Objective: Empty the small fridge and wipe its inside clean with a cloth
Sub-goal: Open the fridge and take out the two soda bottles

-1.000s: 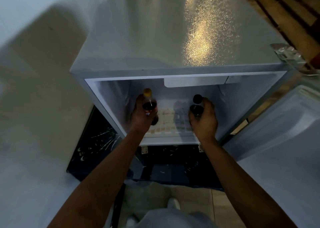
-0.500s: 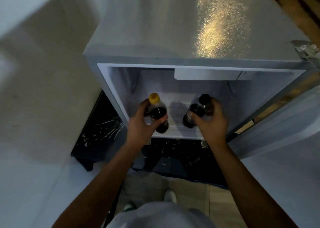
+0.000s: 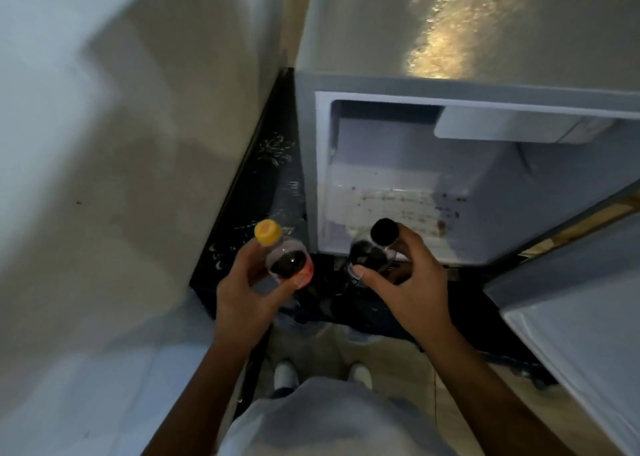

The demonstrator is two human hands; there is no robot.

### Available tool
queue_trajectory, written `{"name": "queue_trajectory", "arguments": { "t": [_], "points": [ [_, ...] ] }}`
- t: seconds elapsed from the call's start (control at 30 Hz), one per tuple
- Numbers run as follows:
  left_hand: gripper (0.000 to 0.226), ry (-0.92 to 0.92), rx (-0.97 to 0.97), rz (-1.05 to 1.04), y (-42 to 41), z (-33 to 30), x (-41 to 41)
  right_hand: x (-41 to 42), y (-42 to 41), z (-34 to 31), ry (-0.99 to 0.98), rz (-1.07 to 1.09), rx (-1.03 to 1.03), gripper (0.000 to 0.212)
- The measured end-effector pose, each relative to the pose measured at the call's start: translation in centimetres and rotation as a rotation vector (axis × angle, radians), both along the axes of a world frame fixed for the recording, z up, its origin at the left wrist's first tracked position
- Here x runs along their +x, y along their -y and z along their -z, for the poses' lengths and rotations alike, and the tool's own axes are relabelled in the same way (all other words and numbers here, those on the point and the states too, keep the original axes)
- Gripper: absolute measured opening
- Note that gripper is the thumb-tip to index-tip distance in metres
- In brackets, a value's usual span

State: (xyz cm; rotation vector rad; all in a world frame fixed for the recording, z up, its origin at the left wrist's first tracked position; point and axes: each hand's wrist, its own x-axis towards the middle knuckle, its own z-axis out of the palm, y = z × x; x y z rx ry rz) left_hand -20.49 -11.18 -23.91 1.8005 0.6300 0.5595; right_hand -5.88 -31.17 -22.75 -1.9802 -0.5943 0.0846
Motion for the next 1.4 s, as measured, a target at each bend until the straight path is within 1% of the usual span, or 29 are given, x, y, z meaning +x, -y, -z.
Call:
{"name": "queue_trajectory", "arguments": {
  "t": [0.1, 0.23, 0.3, 0.37, 0.5, 0.63, 0.73, 0.93, 1.07, 1.17, 1.27, 1.4],
  "points": [
    [0.072, -0.056, 0.073, -0.054, -3.1, 0.7, -1.9, -2.0, -2.7, 0.1, -0.035, -0.052, -0.016, 0.072],
    [0.073, -0.092, 0.174, -0.087, -6.7, 1.3, -3.1, -3.8, -6.5, 1.1, -0.096, -0.102, -0.012, 0.07],
    [0.073, -0.121, 0.193, -0.103, -8.4, 1.8, -3.2, -4.2, -8.4, 1.9, -0.132, -0.127, -0.008, 0.066],
    [0.072, -0.155, 0.174, -0.131, -9.7, 2.5, -3.0, -4.5, -10.4, 2.9, -0.159, -0.149, -0.021, 0.067],
    [0.067, -0.182, 0.167, -0.14, -11.8, 3.9, -2.4, -4.2, -14.3, 4.5, -0.117, -0.183, -0.068, 0.066],
    [0.068, -0.18, 0.133, -0.133, -13.1, 4.2, -1.8, -4.0, -17.2, 5.8, -0.073, -0.164, -0.083, 0.067],
    [0.067, -0.19, 0.139, -0.139, -13.6, 4.4, -1.4, -3.8, -18.6, 6.6, -0.08, -0.155, -0.099, 0.065],
    [0.062, -0.241, 0.102, -0.15, -14.6, 5.3, -0.5, -3.2, -20.4, 7.7, -0.102, -0.132, -0.124, 0.061],
    [0.065, -0.257, 0.084, -0.167, -15.0, 5.9, -0.2, -3.1, -21.2, 8.5, -0.105, -0.13, -0.154, 0.062],
    [0.065, -0.266, 0.073, -0.157, -15.1, 6.5, 0.0, -3.0, -21.3, 9.0, -0.093, -0.172, -0.16, 0.062],
    [0.064, -0.26, 0.047, -0.159, -15.2, 7.0, 0.1, -2.9, -21.3, 8.9, -0.022, -0.253, -0.167, 0.059],
    [0.062, -0.242, 0.027, -0.144, -15.3, 7.2, 0.5, -2.5, -21.4, 9.0, -0.004, -0.283, -0.187, 0.06]
  ]
}}
